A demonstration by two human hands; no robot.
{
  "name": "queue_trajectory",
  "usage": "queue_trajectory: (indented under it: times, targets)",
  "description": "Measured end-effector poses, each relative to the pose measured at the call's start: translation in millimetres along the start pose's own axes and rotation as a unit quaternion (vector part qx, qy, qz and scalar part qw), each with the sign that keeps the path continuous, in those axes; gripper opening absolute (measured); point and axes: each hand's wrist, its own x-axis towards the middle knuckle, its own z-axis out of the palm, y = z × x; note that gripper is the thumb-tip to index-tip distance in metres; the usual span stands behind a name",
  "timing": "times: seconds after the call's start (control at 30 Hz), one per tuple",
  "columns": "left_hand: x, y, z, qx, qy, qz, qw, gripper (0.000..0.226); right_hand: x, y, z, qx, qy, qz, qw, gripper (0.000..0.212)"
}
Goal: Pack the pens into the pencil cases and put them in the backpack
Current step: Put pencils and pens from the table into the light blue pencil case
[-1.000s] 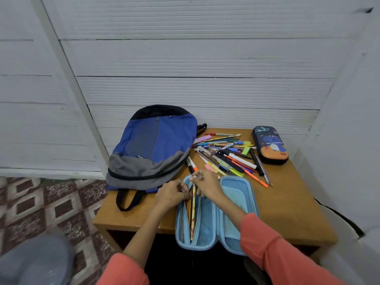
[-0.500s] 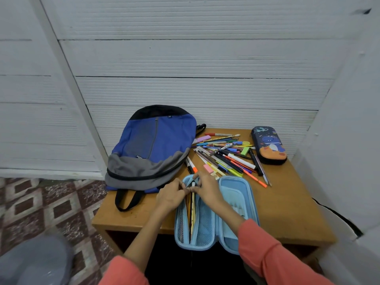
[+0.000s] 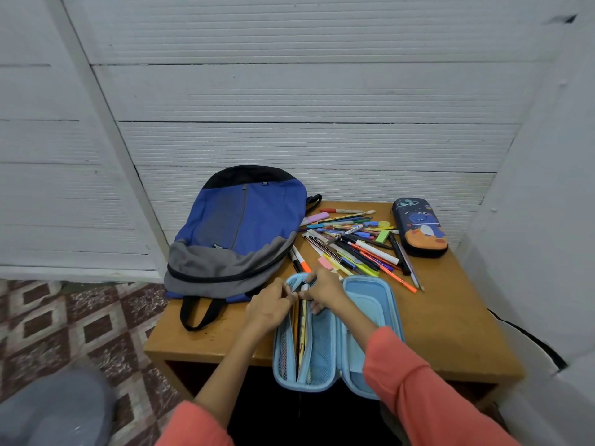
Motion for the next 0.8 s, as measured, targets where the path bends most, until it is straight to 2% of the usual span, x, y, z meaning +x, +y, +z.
queue_trajectory:
  times: [0.27,0.4,0.6,0.8]
  targets:
    - [-0.3,0.4,5.1,0.017,0.03,0.001,0.999,0.02,-4.2,4.9,0.9,0.009,-0.021,-0.019,1.0,0.028]
    - [0.0,0.7,5.7,0.017,0.036,0.002,0.999,0.018,-3.5,8.2,3.9,0.002,0.014,-0.03,0.999,0.018]
    - [2.5,-1.1,6.2,0.012,0.022,0.004,1.0,0.019,-3.9,7.5,2.5,-0.05,0.031,-0.033,0.998,0.025]
    - [2.5,-3.3,4.7,0.02,0.017,0.022,0.999,0.021,-9.1,7.0,5.8,-0.078,0.06,-0.063,0.993,0.021]
